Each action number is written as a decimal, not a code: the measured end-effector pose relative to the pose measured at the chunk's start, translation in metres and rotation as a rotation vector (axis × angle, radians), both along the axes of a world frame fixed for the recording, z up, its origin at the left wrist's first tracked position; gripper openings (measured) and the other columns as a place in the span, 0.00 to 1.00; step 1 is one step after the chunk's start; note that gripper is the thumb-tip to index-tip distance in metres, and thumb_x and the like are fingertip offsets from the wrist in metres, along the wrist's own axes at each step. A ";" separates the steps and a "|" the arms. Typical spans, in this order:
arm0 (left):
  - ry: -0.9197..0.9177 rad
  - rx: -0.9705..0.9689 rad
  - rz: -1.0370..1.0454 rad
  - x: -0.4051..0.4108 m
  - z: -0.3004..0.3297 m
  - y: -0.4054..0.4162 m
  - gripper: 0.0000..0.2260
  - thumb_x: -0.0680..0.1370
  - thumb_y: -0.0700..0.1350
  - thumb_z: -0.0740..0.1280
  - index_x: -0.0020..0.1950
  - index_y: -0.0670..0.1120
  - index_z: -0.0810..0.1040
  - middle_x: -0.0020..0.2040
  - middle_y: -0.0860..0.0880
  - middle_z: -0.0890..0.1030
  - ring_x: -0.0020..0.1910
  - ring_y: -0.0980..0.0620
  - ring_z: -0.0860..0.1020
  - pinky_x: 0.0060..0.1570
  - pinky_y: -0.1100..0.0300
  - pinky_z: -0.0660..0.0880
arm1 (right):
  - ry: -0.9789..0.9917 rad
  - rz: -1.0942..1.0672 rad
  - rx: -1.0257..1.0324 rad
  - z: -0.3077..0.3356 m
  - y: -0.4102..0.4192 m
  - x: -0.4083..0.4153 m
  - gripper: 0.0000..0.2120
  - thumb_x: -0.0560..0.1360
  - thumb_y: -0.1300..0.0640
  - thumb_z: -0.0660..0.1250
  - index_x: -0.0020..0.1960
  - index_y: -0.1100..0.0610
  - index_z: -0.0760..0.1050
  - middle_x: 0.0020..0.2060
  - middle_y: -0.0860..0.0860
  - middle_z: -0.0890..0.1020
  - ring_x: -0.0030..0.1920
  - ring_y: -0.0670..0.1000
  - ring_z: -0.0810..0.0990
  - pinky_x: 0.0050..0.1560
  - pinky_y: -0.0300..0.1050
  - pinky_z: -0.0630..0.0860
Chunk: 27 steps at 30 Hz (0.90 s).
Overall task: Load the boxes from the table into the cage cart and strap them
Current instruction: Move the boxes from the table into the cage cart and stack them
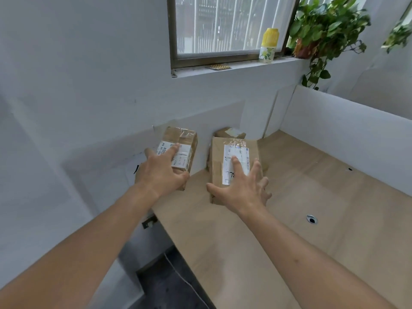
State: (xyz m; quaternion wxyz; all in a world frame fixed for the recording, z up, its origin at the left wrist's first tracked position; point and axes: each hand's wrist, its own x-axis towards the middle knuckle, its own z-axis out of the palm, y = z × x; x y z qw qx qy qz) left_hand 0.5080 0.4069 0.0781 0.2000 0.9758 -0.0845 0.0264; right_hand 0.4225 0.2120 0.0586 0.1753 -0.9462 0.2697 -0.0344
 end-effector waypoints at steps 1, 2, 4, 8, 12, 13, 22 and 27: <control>0.002 -0.006 0.006 -0.006 -0.003 0.009 0.39 0.73 0.66 0.70 0.81 0.66 0.57 0.60 0.45 0.64 0.47 0.44 0.75 0.55 0.51 0.79 | -0.002 0.016 -0.010 -0.003 0.010 -0.004 0.53 0.63 0.19 0.65 0.80 0.34 0.46 0.79 0.53 0.43 0.73 0.69 0.57 0.67 0.68 0.65; 0.004 -0.008 0.011 -0.011 -0.007 0.017 0.39 0.73 0.67 0.70 0.81 0.66 0.56 0.62 0.45 0.64 0.48 0.43 0.76 0.56 0.51 0.79 | -0.002 0.027 -0.019 -0.006 0.020 -0.007 0.53 0.63 0.19 0.64 0.80 0.34 0.46 0.79 0.53 0.42 0.73 0.69 0.57 0.67 0.68 0.65; 0.028 -0.009 0.021 -0.020 -0.015 0.036 0.39 0.74 0.67 0.69 0.82 0.66 0.56 0.64 0.43 0.63 0.51 0.40 0.78 0.58 0.50 0.79 | 0.014 0.040 -0.032 -0.012 0.040 -0.012 0.54 0.63 0.19 0.64 0.80 0.34 0.45 0.80 0.54 0.42 0.74 0.68 0.58 0.67 0.69 0.66; 0.076 -0.007 0.034 -0.039 -0.029 0.072 0.39 0.74 0.67 0.69 0.82 0.66 0.55 0.63 0.44 0.63 0.44 0.43 0.75 0.52 0.54 0.77 | 0.016 0.057 -0.047 -0.024 0.078 -0.023 0.54 0.62 0.18 0.63 0.80 0.34 0.44 0.80 0.53 0.43 0.75 0.68 0.58 0.67 0.70 0.67; 0.104 -0.002 0.058 -0.056 -0.042 0.103 0.40 0.74 0.67 0.70 0.82 0.65 0.54 0.63 0.44 0.63 0.44 0.44 0.74 0.53 0.53 0.79 | 0.042 0.105 -0.042 -0.035 0.111 -0.031 0.54 0.62 0.18 0.63 0.80 0.34 0.42 0.80 0.54 0.42 0.76 0.69 0.56 0.68 0.71 0.67; 0.108 0.000 0.066 -0.060 -0.045 0.110 0.40 0.74 0.67 0.70 0.82 0.65 0.54 0.63 0.45 0.63 0.44 0.44 0.74 0.52 0.53 0.79 | 0.050 0.119 -0.042 -0.038 0.117 -0.032 0.54 0.62 0.18 0.62 0.80 0.34 0.42 0.80 0.54 0.42 0.76 0.69 0.56 0.68 0.71 0.66; 0.227 -0.003 0.217 -0.103 -0.082 0.150 0.41 0.75 0.66 0.68 0.83 0.64 0.53 0.63 0.45 0.61 0.47 0.41 0.77 0.52 0.54 0.77 | 0.115 0.273 -0.036 -0.070 0.157 -0.048 0.54 0.63 0.17 0.60 0.81 0.35 0.42 0.80 0.55 0.44 0.73 0.69 0.60 0.67 0.69 0.68; 0.292 -0.048 0.373 -0.139 -0.102 0.155 0.40 0.76 0.66 0.68 0.83 0.63 0.52 0.67 0.42 0.60 0.54 0.36 0.79 0.58 0.49 0.78 | 0.158 0.423 -0.043 -0.086 0.163 -0.050 0.55 0.63 0.18 0.62 0.81 0.35 0.42 0.80 0.55 0.44 0.74 0.70 0.60 0.66 0.70 0.68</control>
